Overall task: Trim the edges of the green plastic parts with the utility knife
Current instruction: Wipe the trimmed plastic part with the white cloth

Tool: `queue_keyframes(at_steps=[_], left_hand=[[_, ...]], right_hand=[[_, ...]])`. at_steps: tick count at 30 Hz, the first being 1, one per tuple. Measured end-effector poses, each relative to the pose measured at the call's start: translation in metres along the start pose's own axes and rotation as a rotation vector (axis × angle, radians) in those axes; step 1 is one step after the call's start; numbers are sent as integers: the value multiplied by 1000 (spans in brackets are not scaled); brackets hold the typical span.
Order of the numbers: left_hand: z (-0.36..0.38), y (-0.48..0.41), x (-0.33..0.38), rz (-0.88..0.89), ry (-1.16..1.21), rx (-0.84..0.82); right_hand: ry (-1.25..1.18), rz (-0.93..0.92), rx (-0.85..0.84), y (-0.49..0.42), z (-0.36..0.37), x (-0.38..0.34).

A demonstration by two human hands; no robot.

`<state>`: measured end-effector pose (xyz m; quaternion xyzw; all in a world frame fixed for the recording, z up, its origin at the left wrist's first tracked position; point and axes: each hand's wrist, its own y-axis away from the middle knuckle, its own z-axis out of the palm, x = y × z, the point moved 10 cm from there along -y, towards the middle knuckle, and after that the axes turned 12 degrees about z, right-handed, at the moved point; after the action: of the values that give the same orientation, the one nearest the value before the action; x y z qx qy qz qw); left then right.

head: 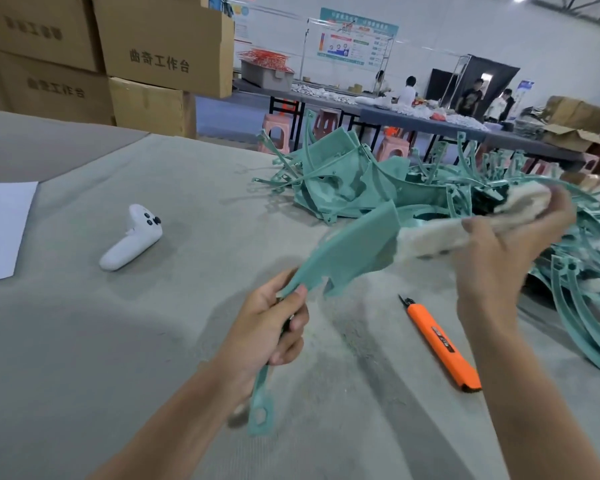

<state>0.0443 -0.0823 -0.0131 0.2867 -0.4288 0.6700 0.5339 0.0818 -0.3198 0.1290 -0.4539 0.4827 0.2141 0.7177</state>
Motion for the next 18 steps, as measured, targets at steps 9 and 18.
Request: queue_keyframes(at_steps=[9,18], left_hand=[[3,6,-4,-2,16,54],[-9,2,-1,-39,310,172]], right_hand=[[343,-354,-309,60,94,-10],[518,-841,-978,151,159,-1]])
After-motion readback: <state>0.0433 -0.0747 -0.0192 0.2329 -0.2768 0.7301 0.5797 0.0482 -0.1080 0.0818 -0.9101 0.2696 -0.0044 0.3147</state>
